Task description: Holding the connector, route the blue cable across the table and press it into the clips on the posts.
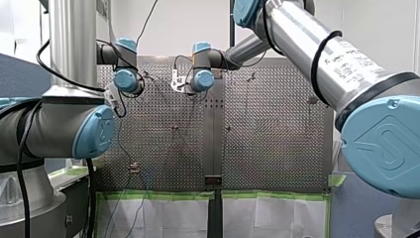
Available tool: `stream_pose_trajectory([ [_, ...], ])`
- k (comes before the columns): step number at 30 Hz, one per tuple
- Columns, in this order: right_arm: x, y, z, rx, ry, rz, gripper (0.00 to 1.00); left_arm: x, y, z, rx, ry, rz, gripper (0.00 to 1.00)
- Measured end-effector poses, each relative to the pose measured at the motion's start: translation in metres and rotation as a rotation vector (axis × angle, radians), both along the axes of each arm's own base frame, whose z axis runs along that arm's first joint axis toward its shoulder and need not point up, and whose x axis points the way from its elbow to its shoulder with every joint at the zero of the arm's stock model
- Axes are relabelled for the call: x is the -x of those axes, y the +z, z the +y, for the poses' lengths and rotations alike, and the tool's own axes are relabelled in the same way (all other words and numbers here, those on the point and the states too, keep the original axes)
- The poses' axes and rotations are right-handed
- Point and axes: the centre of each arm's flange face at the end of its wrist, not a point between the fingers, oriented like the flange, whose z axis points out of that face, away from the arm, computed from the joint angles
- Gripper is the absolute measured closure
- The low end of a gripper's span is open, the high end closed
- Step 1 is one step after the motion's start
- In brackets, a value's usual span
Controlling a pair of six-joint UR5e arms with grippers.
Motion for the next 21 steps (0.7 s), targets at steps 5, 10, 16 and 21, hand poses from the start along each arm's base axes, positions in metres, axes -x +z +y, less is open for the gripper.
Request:
stream_pose_trajectory([
  [5,0.005,-0.008,-0.005,-0.015,-0.009,0.009,1.0,0.015,0.006,-0.005,0.004,-0.012,-0.01,0.0],
  [10,0.01,-0.01,-0.011,-0.018,-0.019,0.012,1.0,0.029,0.014,-0.008,0.003,-0.021,-0.027,0.0],
  [16,0.015,-0.01,-0.019,-0.019,-0.032,0.012,1.0,0.039,0.018,-0.015,-0.043,-0.033,-0.028,0.0],
  [21,0.019,-0.01,-0.025,-0.019,-0.041,0.012,1.0,0.042,0.021,-0.025,-0.086,-0.067,-0.035,0.0],
])
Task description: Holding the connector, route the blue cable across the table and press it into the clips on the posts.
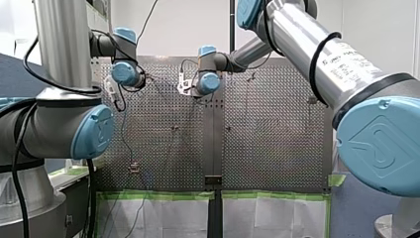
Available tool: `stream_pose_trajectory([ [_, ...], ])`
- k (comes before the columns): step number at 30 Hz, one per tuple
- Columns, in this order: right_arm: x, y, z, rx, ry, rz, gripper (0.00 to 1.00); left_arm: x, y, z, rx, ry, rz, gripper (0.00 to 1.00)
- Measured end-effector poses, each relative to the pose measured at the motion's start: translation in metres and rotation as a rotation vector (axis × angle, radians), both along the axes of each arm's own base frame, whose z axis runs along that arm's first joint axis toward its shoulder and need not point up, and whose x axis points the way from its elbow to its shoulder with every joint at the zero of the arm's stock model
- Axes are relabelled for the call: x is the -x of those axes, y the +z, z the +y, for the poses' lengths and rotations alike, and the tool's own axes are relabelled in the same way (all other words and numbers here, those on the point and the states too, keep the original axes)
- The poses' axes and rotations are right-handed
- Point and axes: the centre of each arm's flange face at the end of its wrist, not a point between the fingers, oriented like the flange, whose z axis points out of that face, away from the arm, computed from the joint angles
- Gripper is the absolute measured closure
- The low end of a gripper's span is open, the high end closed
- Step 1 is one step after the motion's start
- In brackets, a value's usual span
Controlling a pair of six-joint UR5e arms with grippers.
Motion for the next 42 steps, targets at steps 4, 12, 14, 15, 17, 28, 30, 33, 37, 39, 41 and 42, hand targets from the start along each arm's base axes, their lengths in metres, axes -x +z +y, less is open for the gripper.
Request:
stream_pose_trajectory([
  [4,0.002,0.0,-0.003,0.0,-0.004,0.0,1.0,0.0,0.005,-0.013,-0.041,-0.042,-0.017,0.0],
  [12,0.003,0.0,-0.005,0.001,-0.005,0.002,1.0,-0.016,0.017,-0.038,-0.104,-0.048,-0.063,0.0],
  [14,0.004,0.0,-0.006,0.002,-0.006,0.003,1.0,-0.021,0.018,-0.045,-0.12,-0.046,-0.064,0.0],
  [15,0.004,0.0,-0.006,0.002,-0.007,0.003,1.0,-0.023,0.019,-0.048,-0.126,-0.045,-0.063,0.0],
  [17,0.005,0.0,-0.008,0.003,-0.009,0.004,1.0,-0.028,0.019,-0.055,-0.142,-0.043,-0.06,0.0],
  [28,0.01,0.0,-0.015,0.005,-0.018,0.004,1.0,-0.044,0.018,-0.093,-0.217,-0.029,-0.06,0.0],
  [30,0.01,0.0,-0.015,0.005,-0.018,0.003,1.0,-0.046,0.017,-0.097,-0.229,-0.023,-0.057,0.0],
  [33,0.01,0.0,-0.015,0.006,-0.018,0.003,1.0,-0.054,0.015,-0.1,-0.251,-0.002,-0.048,0.0],
  [37,0.01,0.0,-0.016,0.007,-0.018,0.004,1.0,-0.068,0.011,-0.099,-0.284,0.04,-0.031,0.0],
  [39,0.011,0.0,-0.016,0.007,-0.019,0.005,1.0,-0.073,0.009,-0.098,-0.297,0.057,-0.024,0.0],
  [41,0.011,0.0,-0.017,0.007,-0.019,0.005,1.0,-0.08,0.007,-0.095,-0.31,0.079,-0.016,0.0],
  [42,0.011,0.0,-0.017,0.007,-0.02,0.005,1.0,-0.083,0.006,-0.093,-0.316,0.09,-0.012,0.0],
])
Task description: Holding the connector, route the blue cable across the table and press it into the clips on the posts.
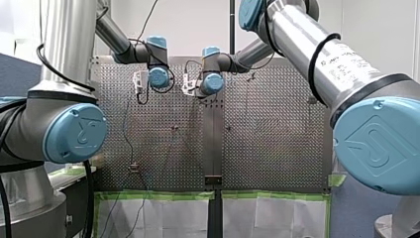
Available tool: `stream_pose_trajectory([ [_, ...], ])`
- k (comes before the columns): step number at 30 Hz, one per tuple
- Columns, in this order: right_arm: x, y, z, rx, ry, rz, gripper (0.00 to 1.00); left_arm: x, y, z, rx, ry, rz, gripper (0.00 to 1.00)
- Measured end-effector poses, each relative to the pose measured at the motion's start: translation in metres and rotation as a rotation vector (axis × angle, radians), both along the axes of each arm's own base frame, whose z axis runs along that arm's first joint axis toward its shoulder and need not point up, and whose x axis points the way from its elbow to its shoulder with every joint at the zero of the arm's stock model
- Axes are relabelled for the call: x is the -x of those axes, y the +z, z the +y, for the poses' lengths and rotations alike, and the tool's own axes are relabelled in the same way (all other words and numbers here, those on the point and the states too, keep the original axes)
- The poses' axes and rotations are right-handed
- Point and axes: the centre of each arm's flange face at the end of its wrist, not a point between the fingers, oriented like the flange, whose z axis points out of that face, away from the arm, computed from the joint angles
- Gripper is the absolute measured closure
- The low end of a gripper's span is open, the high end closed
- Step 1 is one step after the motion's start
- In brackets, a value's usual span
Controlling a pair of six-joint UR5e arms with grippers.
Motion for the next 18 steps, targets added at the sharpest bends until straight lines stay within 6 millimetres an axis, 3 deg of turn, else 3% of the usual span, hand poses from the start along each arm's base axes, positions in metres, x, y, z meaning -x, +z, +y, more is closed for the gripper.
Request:
stream_pose_trajectory([
  [7,0.0,0.0,-0.001,0.002,-0.001,0.0,1.0,-0.014,-0.001,0.011,-0.021,0.073,0.004,0.0],
  [16,0.0,-0.001,-0.001,0.001,0.002,0.001,1.0,-0.024,-0.011,0.01,-0.027,0.063,0.018,0.0],
  [17,0.0,-0.001,-0.001,0.001,0.002,0.001,1.0,-0.025,-0.011,0.01,-0.025,0.063,0.016,0.09],
  [18,0.0,-0.001,-0.001,0.001,0.002,0.001,1.0,-0.025,-0.011,0.01,-0.022,0.063,0.014,0.09],
])
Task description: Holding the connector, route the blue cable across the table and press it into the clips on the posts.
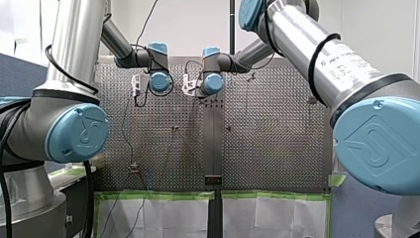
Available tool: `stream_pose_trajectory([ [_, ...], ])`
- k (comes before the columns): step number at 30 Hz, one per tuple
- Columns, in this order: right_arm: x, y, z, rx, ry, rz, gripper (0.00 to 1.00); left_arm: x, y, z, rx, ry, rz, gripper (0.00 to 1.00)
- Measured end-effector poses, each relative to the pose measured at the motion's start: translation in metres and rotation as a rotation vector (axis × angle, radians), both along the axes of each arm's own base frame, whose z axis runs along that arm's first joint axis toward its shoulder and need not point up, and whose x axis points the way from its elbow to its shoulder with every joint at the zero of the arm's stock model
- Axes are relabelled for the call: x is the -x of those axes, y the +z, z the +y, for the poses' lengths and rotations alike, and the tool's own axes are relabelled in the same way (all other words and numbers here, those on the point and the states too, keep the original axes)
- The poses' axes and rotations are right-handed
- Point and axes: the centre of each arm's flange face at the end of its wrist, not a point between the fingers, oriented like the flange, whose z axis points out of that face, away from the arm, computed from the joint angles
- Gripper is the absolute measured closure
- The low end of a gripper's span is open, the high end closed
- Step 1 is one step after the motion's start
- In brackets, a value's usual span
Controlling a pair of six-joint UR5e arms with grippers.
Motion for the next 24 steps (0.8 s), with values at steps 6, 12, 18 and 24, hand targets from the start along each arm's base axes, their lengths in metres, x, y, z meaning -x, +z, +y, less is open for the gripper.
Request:
stream_pose_trajectory([
  [6,0.0,0.0,-0.0001,0.0,0.0,0.0,1.0,0.0002,0.0021,0.0008,0.012,0.012,-0.01,0.64],
  [12,0.0004,-0.0002,-0.0006,0.0,-0.001,0.001,1.0,0.0007,0.0059,0.0014,0.021,0.03,-0.022,1.0],
  [18,0.0011,-0.0005,-0.0014,0.0,-0.001,0.003,1.0,0.0027,0.0065,-0.0002,0.027,0.036,-0.021,1.0],
  [24,0.0021,-0.0012,-0.0022,-0.003,-0.001,0.005,1.0,0.0068,0.0036,-0.0043,0.036,0.026,-0.002,1.0],
])
